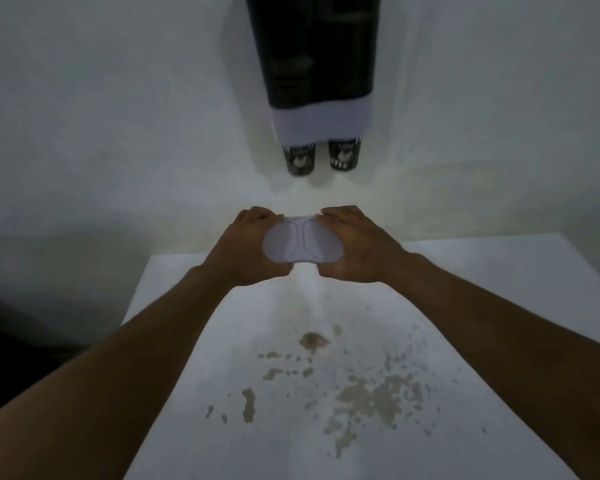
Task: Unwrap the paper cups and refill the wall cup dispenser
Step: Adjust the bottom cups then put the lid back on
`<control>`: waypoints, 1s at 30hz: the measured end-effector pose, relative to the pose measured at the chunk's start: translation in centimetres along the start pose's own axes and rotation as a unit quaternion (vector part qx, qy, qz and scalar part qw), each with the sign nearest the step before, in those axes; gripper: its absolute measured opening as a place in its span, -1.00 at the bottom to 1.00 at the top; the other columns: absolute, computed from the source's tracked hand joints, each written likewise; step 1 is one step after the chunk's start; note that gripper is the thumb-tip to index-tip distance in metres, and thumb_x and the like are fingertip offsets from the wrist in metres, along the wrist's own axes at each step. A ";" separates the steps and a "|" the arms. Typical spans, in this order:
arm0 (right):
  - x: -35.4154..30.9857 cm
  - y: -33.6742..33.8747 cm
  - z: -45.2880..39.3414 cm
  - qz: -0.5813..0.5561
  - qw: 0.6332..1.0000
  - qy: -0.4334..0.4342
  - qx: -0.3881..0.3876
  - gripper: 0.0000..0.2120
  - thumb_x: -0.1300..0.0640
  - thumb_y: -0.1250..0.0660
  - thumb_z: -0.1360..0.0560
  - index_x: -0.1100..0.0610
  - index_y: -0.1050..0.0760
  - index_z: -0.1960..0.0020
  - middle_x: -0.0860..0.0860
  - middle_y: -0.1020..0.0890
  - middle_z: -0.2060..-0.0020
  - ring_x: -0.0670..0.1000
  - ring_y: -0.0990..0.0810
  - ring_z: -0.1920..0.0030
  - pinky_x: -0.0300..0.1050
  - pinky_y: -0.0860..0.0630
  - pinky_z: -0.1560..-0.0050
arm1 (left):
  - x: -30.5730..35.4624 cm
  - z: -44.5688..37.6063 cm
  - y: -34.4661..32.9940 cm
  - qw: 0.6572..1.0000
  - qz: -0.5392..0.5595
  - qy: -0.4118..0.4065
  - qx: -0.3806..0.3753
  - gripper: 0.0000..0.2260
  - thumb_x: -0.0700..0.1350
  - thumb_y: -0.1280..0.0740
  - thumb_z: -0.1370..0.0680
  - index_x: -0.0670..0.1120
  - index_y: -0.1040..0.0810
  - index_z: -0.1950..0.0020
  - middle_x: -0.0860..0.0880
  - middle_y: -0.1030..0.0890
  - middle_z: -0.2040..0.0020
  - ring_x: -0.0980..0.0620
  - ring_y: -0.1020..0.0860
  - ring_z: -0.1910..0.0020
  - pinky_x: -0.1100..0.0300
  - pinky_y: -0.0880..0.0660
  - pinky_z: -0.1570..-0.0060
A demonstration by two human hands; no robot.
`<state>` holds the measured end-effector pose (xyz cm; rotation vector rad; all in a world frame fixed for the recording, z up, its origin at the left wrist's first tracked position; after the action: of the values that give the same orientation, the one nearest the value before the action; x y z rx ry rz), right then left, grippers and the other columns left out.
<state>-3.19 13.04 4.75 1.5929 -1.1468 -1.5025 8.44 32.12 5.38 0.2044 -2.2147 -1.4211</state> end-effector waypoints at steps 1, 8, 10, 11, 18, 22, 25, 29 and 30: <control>-0.2 1.7 -0.4 0.005 1.000 0.010 0.017 -0.05 -0.21 -0.47 -0.24 0.19 -0.30 -0.50 0.12 -0.37 -0.45 0.12 -0.28 -0.46 0.11 -0.31 -0.44 | 0.6 -1.0 1.4 1.000 -0.010 -0.012 0.016 -0.35 -0.03 -0.64 -0.20 -0.24 -0.57 -0.21 -0.18 -0.64 -0.06 -0.19 -0.52 -0.08 0.06 -0.42 -0.10; -2.3 13.2 -3.1 0.071 0.984 0.088 0.135 -0.09 -0.25 -0.42 -0.22 0.24 -0.40 -0.43 0.18 -0.47 -0.36 0.21 -0.41 -0.36 0.18 -0.40 -0.36 | 5.1 -7.3 10.8 0.991 -0.056 -0.061 0.105 -0.29 0.05 -0.64 -0.24 -0.20 -0.54 -0.28 -0.19 -0.60 -0.15 -0.20 -0.51 -0.12 0.08 -0.43 -0.06; -3.2 16.1 -3.8 0.081 0.980 0.094 0.157 -0.04 -0.34 -0.31 -0.21 0.22 -0.38 -0.45 0.16 -0.44 -0.39 0.18 -0.37 -0.39 0.12 -0.38 -0.39 | 5.8 -9.0 13.2 0.989 -0.065 -0.054 0.125 -0.23 0.15 -0.60 -0.22 -0.19 -0.52 -0.32 -0.19 -0.56 -0.20 -0.20 -0.48 -0.16 0.07 -0.44 -0.07; -3.6 17.4 -4.2 0.084 0.978 0.098 0.166 -0.02 -0.36 -0.28 -0.21 0.22 -0.37 -0.46 0.15 -0.42 -0.41 0.17 -0.35 -0.42 0.09 -0.36 -0.41 | 6.1 -9.8 14.3 0.987 -0.070 -0.055 0.134 -0.21 0.20 -0.55 -0.22 -0.17 -0.51 -0.34 -0.18 -0.54 -0.23 -0.19 -0.47 -0.18 0.04 -0.46 -0.10; -4.4 24.1 -6.9 0.074 0.957 0.122 0.252 -0.16 -0.15 -0.41 -0.30 0.27 -0.37 -0.45 0.16 -0.35 -0.48 0.16 -0.25 -0.51 0.14 -0.29 -0.48 | 7.6 -15.3 19.9 0.978 -0.078 -0.057 0.182 -0.20 0.18 -0.57 -0.23 -0.11 -0.48 -0.38 -0.11 -0.48 -0.27 -0.12 -0.42 -0.21 0.11 -0.38 -0.15; -4.2 25.2 -8.3 0.062 0.954 0.123 0.268 -0.20 -0.10 -0.42 -0.37 0.27 -0.31 -0.49 0.18 -0.30 -0.51 0.17 -0.18 -0.55 0.12 -0.23 -0.52 | 7.6 -17.4 20.8 0.979 -0.064 -0.053 0.186 -0.21 0.17 -0.50 -0.21 -0.13 -0.48 -0.37 -0.11 -0.49 -0.24 -0.10 -0.42 -0.18 0.17 -0.33 -0.09; -3.6 25.7 -9.5 0.056 0.951 0.117 0.279 -0.22 -0.10 -0.39 -0.40 0.25 -0.30 -0.50 0.17 -0.29 -0.53 0.15 -0.14 -0.57 0.10 -0.21 -0.53 | 7.3 -19.0 20.9 0.980 -0.057 -0.055 0.185 -0.18 0.26 -0.43 -0.18 -0.15 -0.51 -0.34 -0.14 -0.50 -0.23 -0.12 -0.43 -0.18 0.17 -0.34 -0.11; -2.8 26.1 -11.1 0.019 0.953 0.100 0.284 -0.28 -0.13 -0.30 -0.42 0.23 -0.35 -0.47 0.14 -0.32 -0.51 0.11 -0.18 -0.56 0.03 -0.20 -0.53 | 6.7 -20.8 21.2 0.981 -0.028 -0.043 0.188 -0.21 0.33 -0.38 -0.18 -0.12 -0.55 -0.28 -0.09 -0.54 -0.22 -0.04 -0.46 -0.16 0.21 -0.33 -0.11; -2.6 26.3 -11.7 0.004 0.954 0.094 0.284 -0.31 -0.12 -0.29 -0.43 0.21 -0.37 -0.46 0.13 -0.35 -0.50 0.10 -0.21 -0.55 0.03 -0.21 -0.53 | 6.5 -21.4 21.2 0.980 -0.018 -0.042 0.192 -0.25 0.32 -0.38 -0.20 -0.10 -0.58 -0.25 -0.08 -0.56 -0.20 -0.03 -0.48 -0.15 0.22 -0.35 -0.11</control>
<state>4.36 3.68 31.06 2.0464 -1.5577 -1.0291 16.02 21.77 33.39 0.3218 -2.5517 -1.0231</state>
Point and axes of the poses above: each hand's wrist, its own z-axis away from the middle knuckle, its own y-axis out of the back of the hand, x = y × z, the point moved 2 cm from there along -z, towards the middle knuckle
